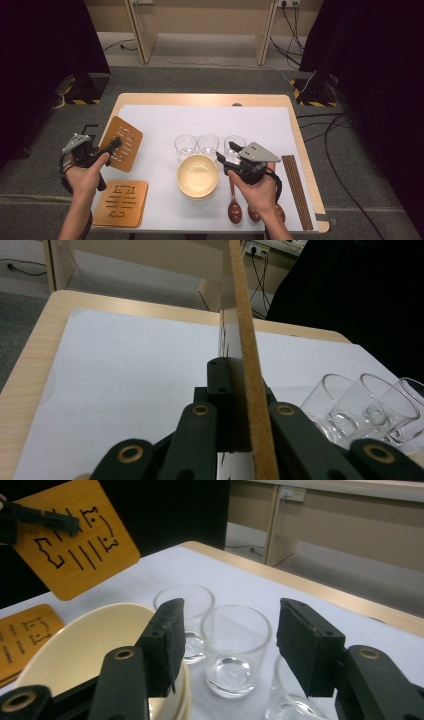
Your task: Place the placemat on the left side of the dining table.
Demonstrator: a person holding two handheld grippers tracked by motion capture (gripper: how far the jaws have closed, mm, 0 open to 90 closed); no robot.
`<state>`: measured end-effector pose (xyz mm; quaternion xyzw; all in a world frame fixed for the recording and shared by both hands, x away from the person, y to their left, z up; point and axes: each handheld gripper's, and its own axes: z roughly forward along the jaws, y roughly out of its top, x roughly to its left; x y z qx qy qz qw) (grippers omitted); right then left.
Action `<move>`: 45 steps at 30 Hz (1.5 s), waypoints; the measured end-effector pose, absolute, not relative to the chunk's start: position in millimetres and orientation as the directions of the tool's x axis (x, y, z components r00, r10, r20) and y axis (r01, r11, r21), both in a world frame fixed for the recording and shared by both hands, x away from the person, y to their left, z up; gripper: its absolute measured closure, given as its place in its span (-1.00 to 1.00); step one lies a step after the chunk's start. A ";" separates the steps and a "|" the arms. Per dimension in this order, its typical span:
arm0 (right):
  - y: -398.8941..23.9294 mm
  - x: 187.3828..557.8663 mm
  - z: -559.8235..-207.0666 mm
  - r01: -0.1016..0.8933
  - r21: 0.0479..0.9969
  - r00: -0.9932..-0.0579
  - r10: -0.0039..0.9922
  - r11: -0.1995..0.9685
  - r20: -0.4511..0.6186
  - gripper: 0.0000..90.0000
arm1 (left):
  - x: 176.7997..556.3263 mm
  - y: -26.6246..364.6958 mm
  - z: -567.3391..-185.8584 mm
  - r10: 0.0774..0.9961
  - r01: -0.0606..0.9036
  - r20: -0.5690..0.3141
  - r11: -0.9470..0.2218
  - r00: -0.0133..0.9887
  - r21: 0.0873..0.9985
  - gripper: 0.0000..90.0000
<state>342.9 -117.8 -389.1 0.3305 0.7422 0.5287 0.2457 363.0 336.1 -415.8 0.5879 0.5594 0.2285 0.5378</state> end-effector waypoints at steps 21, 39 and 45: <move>-169.6 350.7 -401.9 0.257 0.954 -0.496 0.868 0.156 -0.008 0.01 | 377.3 325.1 -418.8 0.906 0.413 -0.332 0.206 0.263 0.887 0.91; -176.6 350.9 -401.2 0.248 0.959 -0.472 0.882 0.138 -0.005 0.01 | 404.9 319.8 -426.9 0.915 0.435 -0.334 0.212 0.226 0.875 0.91; -178.7 351.3 -401.9 0.250 0.959 -0.470 0.883 0.131 0.002 0.01 | 413.2 318.8 -430.4 0.917 0.445 -0.336 0.214 0.214 0.870 0.91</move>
